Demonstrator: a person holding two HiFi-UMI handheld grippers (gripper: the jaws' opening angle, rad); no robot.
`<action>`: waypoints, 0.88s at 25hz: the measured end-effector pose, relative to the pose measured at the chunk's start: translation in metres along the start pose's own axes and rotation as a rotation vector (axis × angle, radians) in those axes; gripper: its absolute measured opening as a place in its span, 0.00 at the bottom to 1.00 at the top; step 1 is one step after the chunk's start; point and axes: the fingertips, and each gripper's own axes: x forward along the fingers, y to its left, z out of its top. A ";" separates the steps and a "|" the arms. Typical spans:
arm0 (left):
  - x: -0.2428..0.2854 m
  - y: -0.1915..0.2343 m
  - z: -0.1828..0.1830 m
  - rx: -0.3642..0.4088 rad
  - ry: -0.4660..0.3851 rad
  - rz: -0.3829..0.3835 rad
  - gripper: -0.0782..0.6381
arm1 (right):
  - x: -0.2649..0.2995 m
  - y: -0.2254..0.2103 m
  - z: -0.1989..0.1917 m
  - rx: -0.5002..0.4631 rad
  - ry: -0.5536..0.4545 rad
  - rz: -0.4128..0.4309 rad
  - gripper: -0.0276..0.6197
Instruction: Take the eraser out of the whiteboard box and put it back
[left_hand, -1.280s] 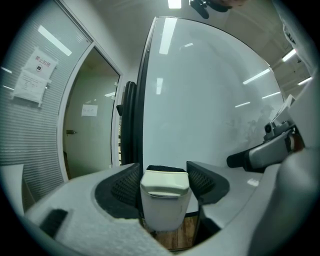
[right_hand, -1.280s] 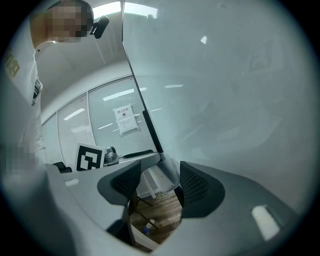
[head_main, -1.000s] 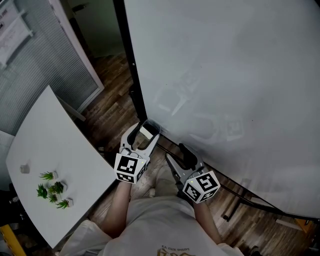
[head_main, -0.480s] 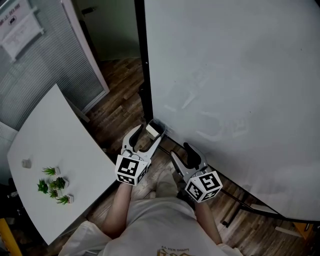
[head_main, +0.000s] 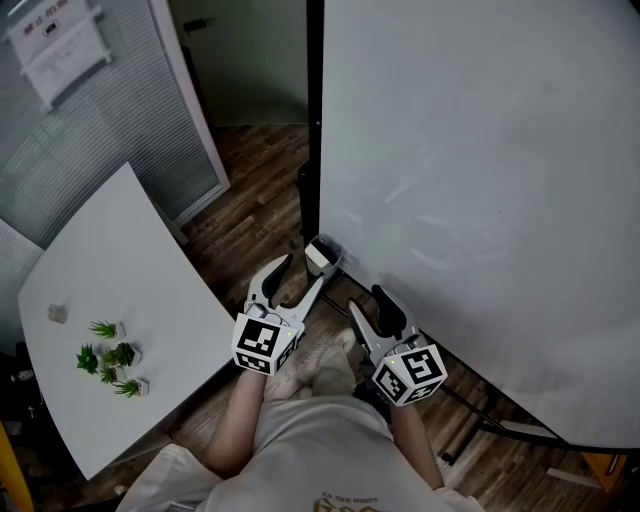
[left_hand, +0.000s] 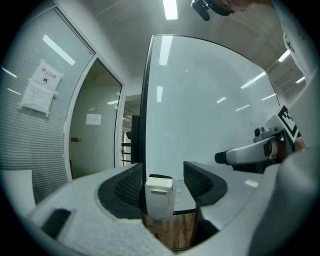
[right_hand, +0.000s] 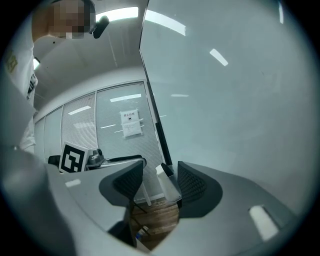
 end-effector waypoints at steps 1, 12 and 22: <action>-0.003 -0.001 0.000 0.002 0.000 0.002 0.45 | -0.002 0.001 0.001 -0.005 -0.004 -0.003 0.38; -0.027 -0.002 0.010 -0.018 -0.032 -0.001 0.26 | -0.012 0.015 0.010 -0.049 -0.055 -0.017 0.26; -0.032 0.000 0.009 -0.018 -0.029 0.023 0.11 | -0.017 0.018 0.014 -0.074 -0.067 -0.025 0.06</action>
